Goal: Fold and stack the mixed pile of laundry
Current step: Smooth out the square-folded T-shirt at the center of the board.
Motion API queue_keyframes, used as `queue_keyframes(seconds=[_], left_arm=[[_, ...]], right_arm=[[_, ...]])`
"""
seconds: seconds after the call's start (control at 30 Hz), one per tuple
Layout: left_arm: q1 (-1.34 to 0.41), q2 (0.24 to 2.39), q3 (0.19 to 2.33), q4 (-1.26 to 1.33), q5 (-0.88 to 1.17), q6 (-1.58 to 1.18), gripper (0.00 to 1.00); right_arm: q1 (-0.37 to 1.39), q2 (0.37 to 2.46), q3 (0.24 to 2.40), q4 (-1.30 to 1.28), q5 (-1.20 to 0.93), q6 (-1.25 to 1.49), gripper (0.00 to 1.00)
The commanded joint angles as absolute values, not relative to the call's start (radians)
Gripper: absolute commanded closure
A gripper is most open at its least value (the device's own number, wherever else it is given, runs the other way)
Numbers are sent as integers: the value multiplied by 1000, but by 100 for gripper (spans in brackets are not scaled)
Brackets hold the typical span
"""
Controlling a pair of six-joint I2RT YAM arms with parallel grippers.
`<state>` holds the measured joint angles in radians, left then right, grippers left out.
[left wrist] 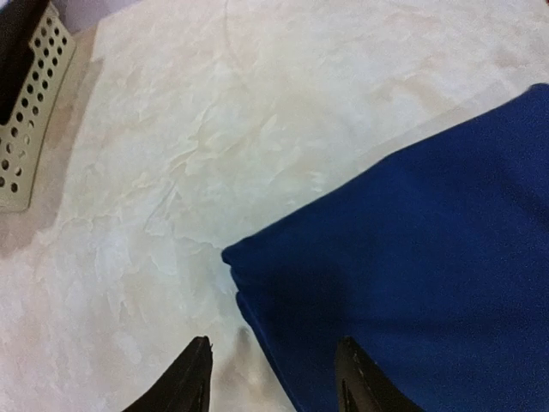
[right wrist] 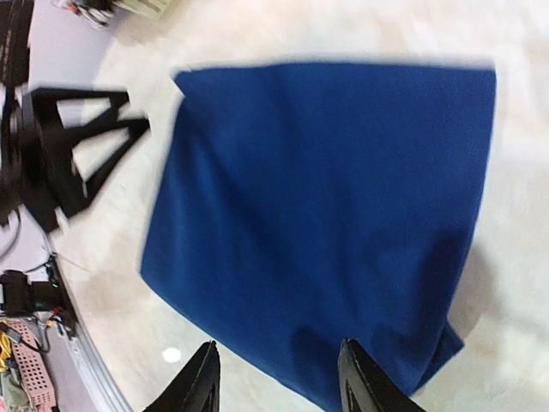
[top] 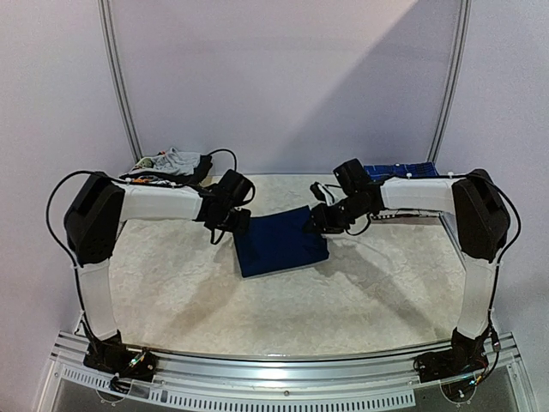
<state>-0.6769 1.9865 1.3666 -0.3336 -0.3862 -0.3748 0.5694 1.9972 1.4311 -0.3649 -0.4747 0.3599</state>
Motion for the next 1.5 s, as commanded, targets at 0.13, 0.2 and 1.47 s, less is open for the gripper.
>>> queue_keyframes(seconds=[0.13,0.2,1.47], left_arm=[[-822,1874,1351,-370,-283,-363,55],[-841,1874,1338,-355,-246,-368,57],[-913,1737,1113,-387,-198,-396,63]], right_arm=[[509,2158,1745,-467,-586,319,57],[496,2213,1814,-483,-627,314,58],[489,2116,1579,-381,-568,415,53]])
